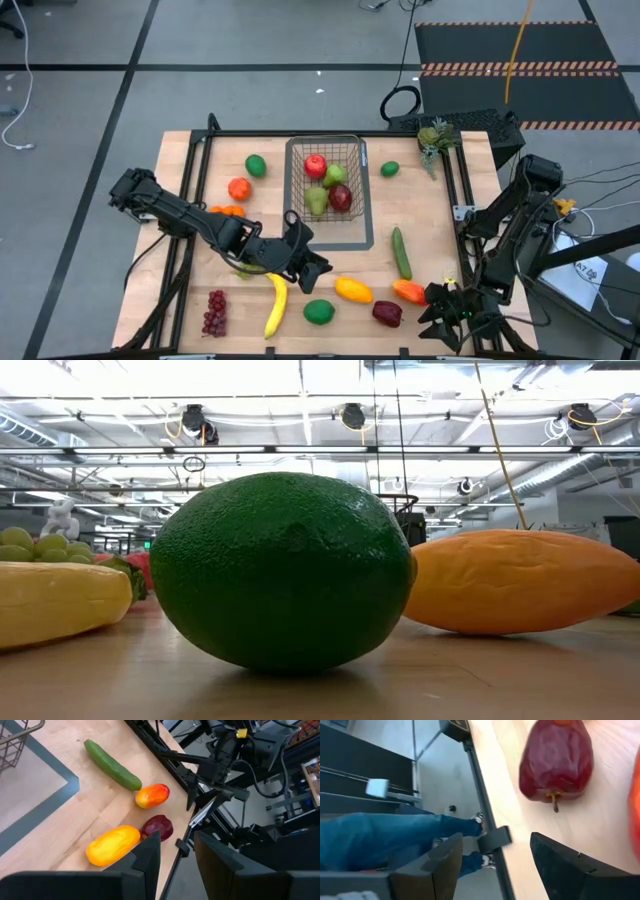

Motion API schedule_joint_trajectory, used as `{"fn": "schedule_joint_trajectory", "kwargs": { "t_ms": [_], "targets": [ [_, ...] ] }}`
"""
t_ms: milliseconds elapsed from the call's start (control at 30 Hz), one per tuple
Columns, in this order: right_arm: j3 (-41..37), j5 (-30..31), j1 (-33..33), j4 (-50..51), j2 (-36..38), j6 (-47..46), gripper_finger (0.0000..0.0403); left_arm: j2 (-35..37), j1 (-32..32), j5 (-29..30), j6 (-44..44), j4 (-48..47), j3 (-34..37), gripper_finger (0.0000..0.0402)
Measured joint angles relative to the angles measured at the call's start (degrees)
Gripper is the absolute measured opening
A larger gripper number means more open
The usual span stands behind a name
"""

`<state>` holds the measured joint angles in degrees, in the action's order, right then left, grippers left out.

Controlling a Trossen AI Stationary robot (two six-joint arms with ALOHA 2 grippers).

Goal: Build produce basket
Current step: Put the dark red apple into the gold wire basket

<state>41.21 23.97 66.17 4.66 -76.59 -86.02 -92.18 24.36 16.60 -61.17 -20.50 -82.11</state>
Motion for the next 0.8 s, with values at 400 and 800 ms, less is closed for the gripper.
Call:
{"fn": "schedule_joint_trajectory", "kwargs": {
  "t_ms": [400,800],
  "targets": [
    [0.0,3.3,0.0,-0.1,-6.2,1.7,0.0212,0.0,0.0,-0.5,0.6,-0.3,0.0,0.0120],
    [0.0,3.2,-0.5,0.3,-9.9,13.8,0.0212,0.0,0.0,-1.3,2.6,-0.8,0.0,0.0120]
  ]
}}
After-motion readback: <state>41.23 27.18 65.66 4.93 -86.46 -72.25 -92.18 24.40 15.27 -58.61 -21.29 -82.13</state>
